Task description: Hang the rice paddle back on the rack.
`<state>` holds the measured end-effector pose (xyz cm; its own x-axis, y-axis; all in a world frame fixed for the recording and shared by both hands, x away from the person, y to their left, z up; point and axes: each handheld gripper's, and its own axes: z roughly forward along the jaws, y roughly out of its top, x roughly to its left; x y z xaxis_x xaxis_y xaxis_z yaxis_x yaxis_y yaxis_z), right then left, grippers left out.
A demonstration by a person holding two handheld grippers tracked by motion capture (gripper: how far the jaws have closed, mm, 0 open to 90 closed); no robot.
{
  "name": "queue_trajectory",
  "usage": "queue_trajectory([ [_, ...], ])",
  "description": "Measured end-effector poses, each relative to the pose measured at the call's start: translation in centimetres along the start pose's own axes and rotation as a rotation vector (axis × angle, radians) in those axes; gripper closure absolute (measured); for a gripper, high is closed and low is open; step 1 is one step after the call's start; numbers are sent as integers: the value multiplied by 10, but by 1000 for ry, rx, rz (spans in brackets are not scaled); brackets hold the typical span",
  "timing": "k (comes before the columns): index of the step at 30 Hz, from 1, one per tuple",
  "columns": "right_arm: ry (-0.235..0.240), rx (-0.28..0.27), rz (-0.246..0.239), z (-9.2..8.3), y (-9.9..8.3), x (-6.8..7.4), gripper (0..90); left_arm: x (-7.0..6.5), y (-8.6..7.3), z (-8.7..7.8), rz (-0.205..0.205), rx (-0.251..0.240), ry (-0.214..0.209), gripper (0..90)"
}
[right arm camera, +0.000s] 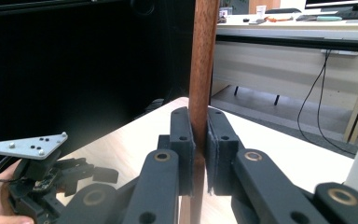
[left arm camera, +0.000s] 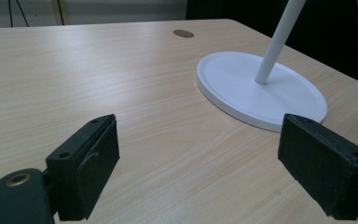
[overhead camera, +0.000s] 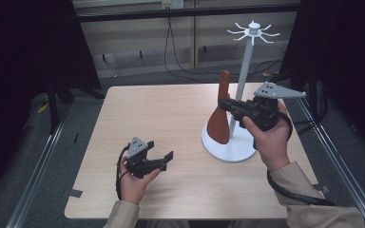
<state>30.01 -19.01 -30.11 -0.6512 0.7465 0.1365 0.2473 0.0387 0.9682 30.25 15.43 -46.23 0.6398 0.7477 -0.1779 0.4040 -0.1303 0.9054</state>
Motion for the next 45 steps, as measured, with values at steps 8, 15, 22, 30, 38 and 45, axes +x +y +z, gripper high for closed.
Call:
queue_trajectory([
  [8,-8,-10,-2,-5,13,-4,829,0,-1,1,6,3,-4,125],
  [15,-14,-26,3,-13,23,-9,828,0,-1,1,9,8,-1,125],
  [22,-12,-29,-9,-17,32,-11,829,-1,-1,1,2,9,-5,125],
  [30,-15,-35,-10,-23,41,-15,829,0,-2,1,11,18,2,125],
  [38,-20,-44,-13,-28,49,-19,829,-1,-2,2,6,15,2,125],
  [45,-24,-49,-5,-30,53,-22,829,-1,-2,2,15,19,2,125],
])
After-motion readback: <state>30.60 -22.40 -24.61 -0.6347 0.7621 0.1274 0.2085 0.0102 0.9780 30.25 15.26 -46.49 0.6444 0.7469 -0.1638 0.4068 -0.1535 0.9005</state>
